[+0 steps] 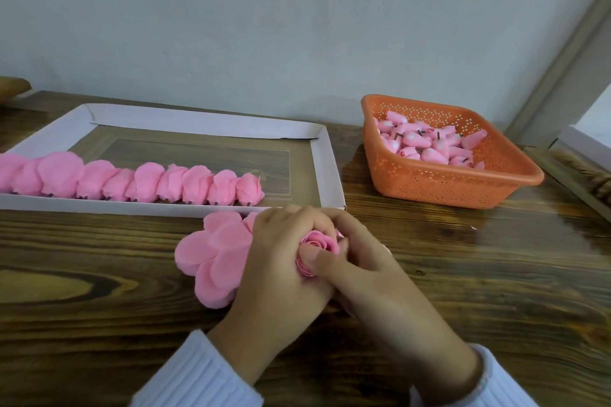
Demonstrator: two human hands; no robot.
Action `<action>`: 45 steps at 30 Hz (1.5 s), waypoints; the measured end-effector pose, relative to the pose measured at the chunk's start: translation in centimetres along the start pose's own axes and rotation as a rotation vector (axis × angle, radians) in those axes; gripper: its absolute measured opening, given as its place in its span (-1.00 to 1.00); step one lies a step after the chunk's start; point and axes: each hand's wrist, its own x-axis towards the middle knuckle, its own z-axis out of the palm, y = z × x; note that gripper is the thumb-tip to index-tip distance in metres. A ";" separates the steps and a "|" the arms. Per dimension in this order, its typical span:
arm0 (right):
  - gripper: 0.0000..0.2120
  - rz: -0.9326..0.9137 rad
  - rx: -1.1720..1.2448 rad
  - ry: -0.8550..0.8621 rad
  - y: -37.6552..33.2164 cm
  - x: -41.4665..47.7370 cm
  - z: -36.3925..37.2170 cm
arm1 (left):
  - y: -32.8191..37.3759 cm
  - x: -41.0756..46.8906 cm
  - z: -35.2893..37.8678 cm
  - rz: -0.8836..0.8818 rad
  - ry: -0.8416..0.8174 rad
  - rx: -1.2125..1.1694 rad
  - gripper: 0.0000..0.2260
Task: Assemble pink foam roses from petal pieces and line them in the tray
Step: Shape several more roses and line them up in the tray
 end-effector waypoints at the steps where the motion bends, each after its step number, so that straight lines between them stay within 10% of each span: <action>1: -0.61 0.000 -0.007 0.001 0.0 0.1 0.0 | 0.2 0.0 0.0 0.005 0.004 0.002 -0.93; 9: -0.74 0.052 0.291 -0.127 0.9 0.6 0.4 | 1.5 0.9 -0.5 -0.523 0.209 -0.698 -0.80; 17: -0.82 -0.019 0.256 -0.033 1.3 0.7 0.6 | 1.2 0.8 -0.6 -0.490 -0.109 -0.732 -0.79; 45: -0.66 0.038 0.416 -0.102 1.5 0.8 0.8 | 2.2 0.7 -0.1 -0.583 0.090 -0.705 -0.86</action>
